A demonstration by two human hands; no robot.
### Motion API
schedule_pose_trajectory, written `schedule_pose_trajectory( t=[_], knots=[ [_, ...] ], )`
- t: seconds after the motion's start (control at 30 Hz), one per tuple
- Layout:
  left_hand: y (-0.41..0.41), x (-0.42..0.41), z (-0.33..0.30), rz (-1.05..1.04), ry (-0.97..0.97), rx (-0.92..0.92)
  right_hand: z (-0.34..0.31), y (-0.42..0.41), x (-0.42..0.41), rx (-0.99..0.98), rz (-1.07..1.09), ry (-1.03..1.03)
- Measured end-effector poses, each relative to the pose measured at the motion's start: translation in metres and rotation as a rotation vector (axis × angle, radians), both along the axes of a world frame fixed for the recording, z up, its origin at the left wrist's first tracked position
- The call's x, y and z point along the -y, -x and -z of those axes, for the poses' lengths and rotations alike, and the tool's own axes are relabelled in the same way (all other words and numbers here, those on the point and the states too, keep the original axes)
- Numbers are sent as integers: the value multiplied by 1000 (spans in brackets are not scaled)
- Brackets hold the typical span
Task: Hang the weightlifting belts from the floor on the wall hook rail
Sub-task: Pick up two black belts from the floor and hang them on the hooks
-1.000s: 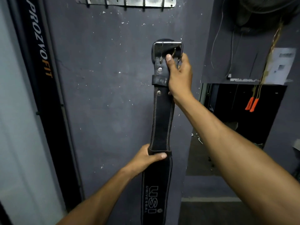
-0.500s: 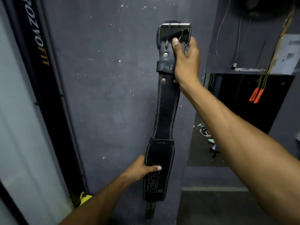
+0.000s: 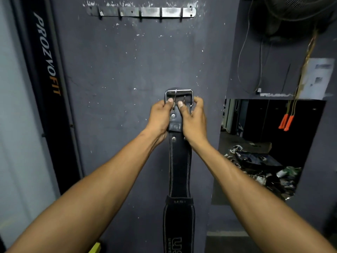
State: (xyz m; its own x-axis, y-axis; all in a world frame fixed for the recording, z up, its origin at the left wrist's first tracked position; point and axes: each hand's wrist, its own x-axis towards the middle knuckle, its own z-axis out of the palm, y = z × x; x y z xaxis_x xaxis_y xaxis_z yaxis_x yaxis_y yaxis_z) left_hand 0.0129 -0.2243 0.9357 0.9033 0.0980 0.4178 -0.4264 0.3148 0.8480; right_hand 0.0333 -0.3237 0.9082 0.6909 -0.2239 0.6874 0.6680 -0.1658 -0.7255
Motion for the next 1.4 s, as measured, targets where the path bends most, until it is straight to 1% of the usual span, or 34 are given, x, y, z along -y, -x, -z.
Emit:
schedule_pose_trajectory(
  t=[0.07,0.17,0.27,0.37,0.43,0.47,0.53,0.6,0.67,0.73,0.8,0.87,0.9,0.97,1.03,1.2,1.3,1.4],
  knots=[
    [0,3,-1,-35,9,6,5,5,4,-10,-65,-58],
    [-1,6,-9,-33,53,40,22,14,15,-21,-205,-110],
    [-2,8,-25,-35,94,63,53,26,14,-144,-400,-106],
    [-1,11,-31,-34,98,71,57,28,7,-177,-398,-151],
    [1,12,-34,-17,84,88,53,26,11,-179,-463,-176],
    [2,11,-37,-13,81,99,55,27,15,-198,-527,-169],
    [4,9,-48,-5,95,119,72,32,22,-293,-609,-68],
    [5,7,-62,-11,103,138,95,38,20,-385,-569,22],
    [5,7,-72,-37,100,153,104,37,15,-364,-498,-22],
    [6,7,-79,-54,100,166,104,34,16,-326,-538,-55],
    [6,3,-88,-66,114,184,113,34,20,-321,-620,-7],
    [5,-3,-98,-63,137,200,135,35,23,-347,-587,32],
    [5,-5,-101,-65,149,203,146,36,23,-349,-551,9],
    [6,-4,-101,-78,155,206,159,34,20,-325,-498,-52],
    [5,2,-98,-70,147,208,170,32,20,-309,-487,-71],
    [4,4,-90,-106,155,191,204,35,31,-328,-453,9],
    [4,4,-82,-124,170,179,202,30,34,-314,-449,44],
    [2,4,-71,-122,166,150,160,18,38,-283,-481,49]
  ],
)
